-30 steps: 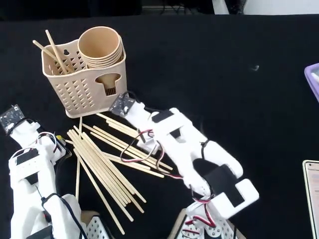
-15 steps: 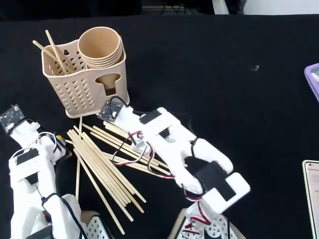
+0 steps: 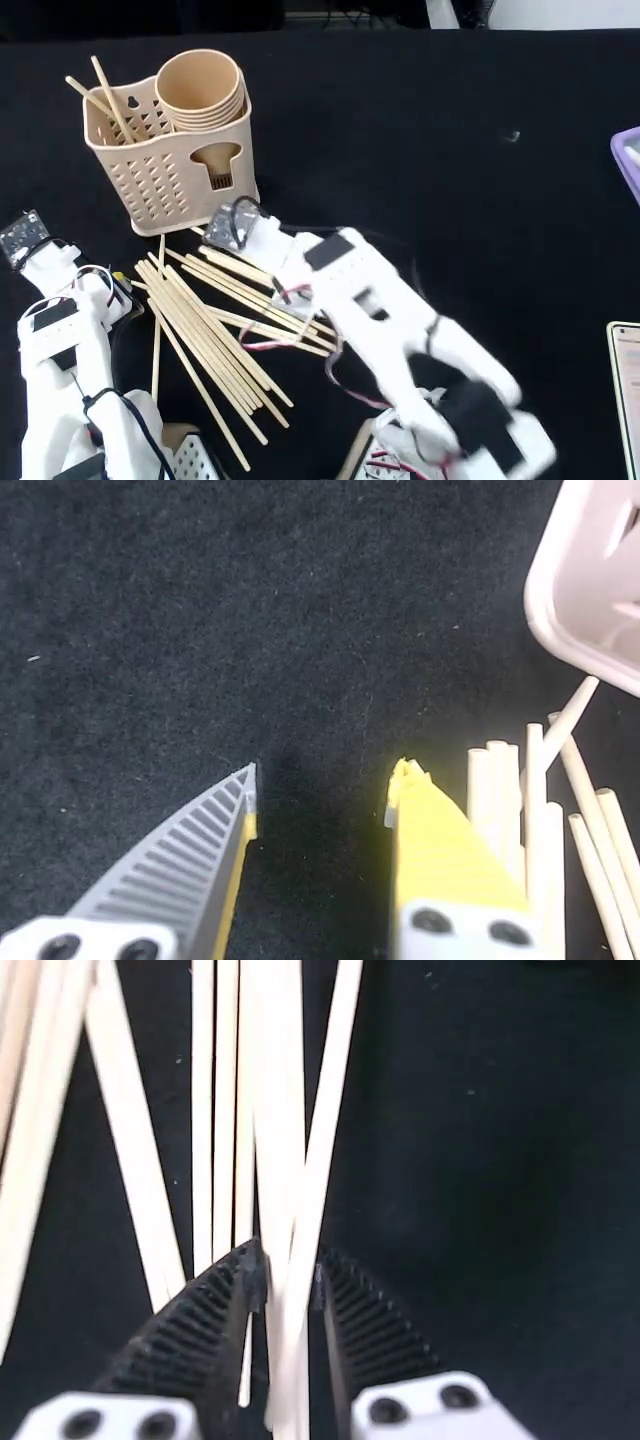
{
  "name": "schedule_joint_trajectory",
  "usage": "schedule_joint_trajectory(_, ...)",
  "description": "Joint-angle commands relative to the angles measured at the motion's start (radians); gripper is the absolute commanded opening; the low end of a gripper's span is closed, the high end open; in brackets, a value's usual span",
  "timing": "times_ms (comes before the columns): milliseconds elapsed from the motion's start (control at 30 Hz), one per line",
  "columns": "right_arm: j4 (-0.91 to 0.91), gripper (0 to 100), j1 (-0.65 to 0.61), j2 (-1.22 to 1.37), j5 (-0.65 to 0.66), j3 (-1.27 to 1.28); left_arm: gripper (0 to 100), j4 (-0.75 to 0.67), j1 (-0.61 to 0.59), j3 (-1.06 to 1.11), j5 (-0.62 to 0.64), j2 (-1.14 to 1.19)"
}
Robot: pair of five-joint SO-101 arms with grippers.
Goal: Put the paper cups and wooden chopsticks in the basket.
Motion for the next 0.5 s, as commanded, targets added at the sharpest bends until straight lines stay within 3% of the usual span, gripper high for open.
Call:
schedule_joint_trajectory(0, 0.006, 1.0, 0.025, -0.220, 0.006, 0.045, 22, -0.014, 0.002, -0.001, -0.003, -0.015)
schedule_joint_trajectory(300, 0.206, 1.0, -0.095, -0.599, -0.129, -0.151, 22, -0.014, 0.002, -0.001, -0.003, -0.015)
schedule_joint_trajectory(467, 0.117, 1.0, -0.141, -0.717, -0.146, -0.236, 22, -0.014, 0.002, -0.001, -0.003, -0.015)
